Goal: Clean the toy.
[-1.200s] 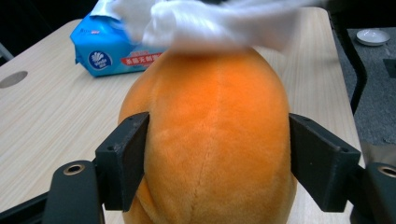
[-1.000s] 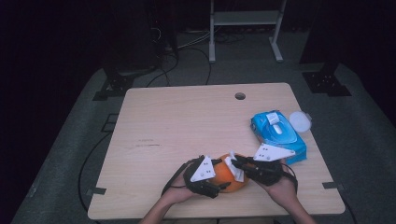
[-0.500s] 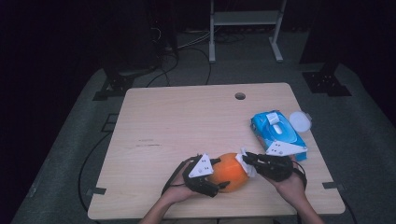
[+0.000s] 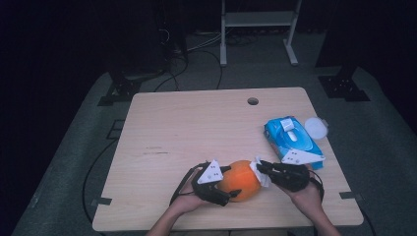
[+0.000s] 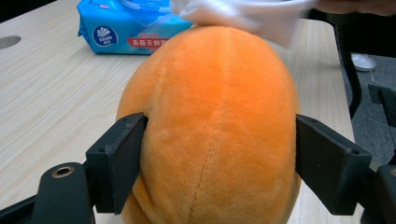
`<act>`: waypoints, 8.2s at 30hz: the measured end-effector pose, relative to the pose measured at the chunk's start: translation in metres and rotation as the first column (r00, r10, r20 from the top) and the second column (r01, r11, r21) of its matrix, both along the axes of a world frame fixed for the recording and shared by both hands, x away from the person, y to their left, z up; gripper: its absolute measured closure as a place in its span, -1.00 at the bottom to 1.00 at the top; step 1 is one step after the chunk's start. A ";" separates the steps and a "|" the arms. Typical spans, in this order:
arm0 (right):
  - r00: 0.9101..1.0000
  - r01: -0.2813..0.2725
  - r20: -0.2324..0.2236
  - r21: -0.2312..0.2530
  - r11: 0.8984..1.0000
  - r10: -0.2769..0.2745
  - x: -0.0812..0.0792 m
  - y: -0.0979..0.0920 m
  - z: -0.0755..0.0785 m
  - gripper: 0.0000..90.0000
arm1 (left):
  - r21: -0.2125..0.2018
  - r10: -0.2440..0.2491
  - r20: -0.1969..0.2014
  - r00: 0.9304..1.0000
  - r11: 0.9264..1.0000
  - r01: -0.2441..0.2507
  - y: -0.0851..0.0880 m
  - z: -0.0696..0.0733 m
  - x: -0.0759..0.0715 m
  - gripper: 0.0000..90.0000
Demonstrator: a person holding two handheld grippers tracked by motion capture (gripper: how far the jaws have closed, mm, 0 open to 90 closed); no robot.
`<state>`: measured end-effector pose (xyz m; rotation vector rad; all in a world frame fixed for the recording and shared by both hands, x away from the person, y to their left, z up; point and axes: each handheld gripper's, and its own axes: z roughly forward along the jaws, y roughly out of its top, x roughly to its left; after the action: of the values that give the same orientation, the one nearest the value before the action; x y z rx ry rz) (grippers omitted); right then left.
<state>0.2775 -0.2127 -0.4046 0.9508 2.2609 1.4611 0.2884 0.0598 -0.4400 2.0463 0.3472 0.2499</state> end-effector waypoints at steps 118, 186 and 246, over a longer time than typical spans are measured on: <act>0.995 -0.017 0.096 0.010 1.000 0.016 -0.017 0.033 0.018 0.77 | -0.071 0.116 -0.061 0.991 0.990 -0.120 -0.008 0.017 -0.001 -0.47; 0.994 0.049 0.102 -0.047 0.998 -0.044 -0.008 0.021 0.005 0.75 | -0.119 0.093 -0.066 0.994 0.988 -0.100 0.009 0.007 0.018 -0.72; 0.985 -0.020 0.167 -0.105 0.994 0.037 -0.027 0.043 0.012 0.77 | -0.042 0.008 0.028 1.000 0.999 -0.007 -0.014 -0.004 -0.006 -0.54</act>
<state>0.2501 -0.1693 -0.3930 0.7385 2.2109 1.3663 0.2819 0.0462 -0.4441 1.9985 0.3408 0.2733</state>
